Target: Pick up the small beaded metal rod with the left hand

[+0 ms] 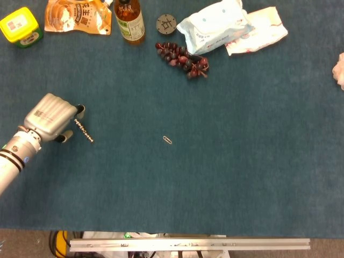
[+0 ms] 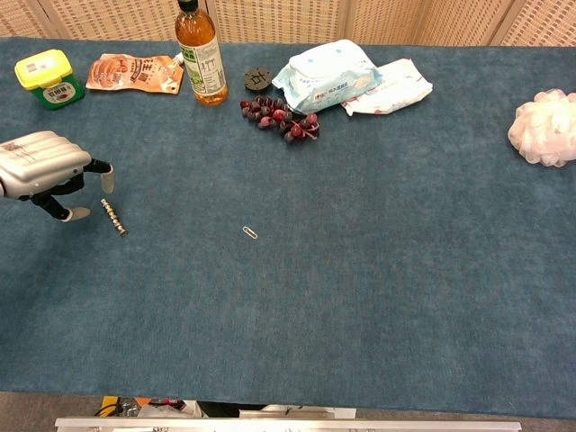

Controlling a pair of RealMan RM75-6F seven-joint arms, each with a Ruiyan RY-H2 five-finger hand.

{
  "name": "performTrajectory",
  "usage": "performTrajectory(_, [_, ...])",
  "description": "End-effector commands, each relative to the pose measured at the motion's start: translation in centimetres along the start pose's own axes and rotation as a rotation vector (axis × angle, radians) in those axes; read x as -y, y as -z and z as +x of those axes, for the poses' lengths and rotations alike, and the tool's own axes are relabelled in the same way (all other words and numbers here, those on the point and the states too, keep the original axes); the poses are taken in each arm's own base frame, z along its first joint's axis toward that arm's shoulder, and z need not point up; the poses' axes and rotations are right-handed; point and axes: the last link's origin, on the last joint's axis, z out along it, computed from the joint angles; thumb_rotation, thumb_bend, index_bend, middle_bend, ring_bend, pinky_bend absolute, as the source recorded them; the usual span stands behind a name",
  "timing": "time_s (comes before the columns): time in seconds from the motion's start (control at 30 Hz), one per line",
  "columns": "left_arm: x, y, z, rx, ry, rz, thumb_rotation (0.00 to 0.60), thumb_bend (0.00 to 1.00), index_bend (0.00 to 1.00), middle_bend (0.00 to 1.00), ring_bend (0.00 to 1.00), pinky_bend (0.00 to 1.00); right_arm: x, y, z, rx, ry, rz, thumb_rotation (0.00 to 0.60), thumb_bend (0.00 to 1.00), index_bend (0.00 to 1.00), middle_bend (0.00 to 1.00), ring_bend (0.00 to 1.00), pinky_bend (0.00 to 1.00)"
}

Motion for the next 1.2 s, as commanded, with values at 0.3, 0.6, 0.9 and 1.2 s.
performTrajectory(0.3, [-0.4, -1.2, -0.6, 0.02, -0.018, -0.008, 0.6, 0.28, 0.4, 0.94, 0.93, 0.93, 0.0, 0.2, 0.1, -0.002, 0.005, -0.007, 0.6, 0.28, 0.0, 0.0, 0.0, 0.09])
performTrajectory(0.6, [-0.4, -1.4, -1.1, 0.035, -0.015, -0.005, 0.6, 0.28, 0.42, 0.95, 0.93, 0.93, 0.0, 0.4, 0.1, -0.001, 0.006, -0.012, 0.6, 0.28, 0.0, 0.0, 0.0, 0.09])
performTrajectory(0.9, [-0.5, -1.5, -1.3, 0.059, -0.026, 0.003, 0.6, 0.28, 0.41, 0.95, 0.93, 0.93, -0.1, 0.6, 0.1, -0.001, 0.006, -0.017, 0.6, 0.28, 0.0, 0.0, 0.0, 0.09])
performTrajectory(1.2, [-0.3, -0.7, -1.6, 0.075, -0.023, 0.016, 0.6, 0.28, 0.41, 0.95, 0.93, 0.93, -0.1, 0.7, 0.2, -0.003, 0.007, -0.017, 0.6, 0.28, 0.0, 0.0, 0.0, 0.09])
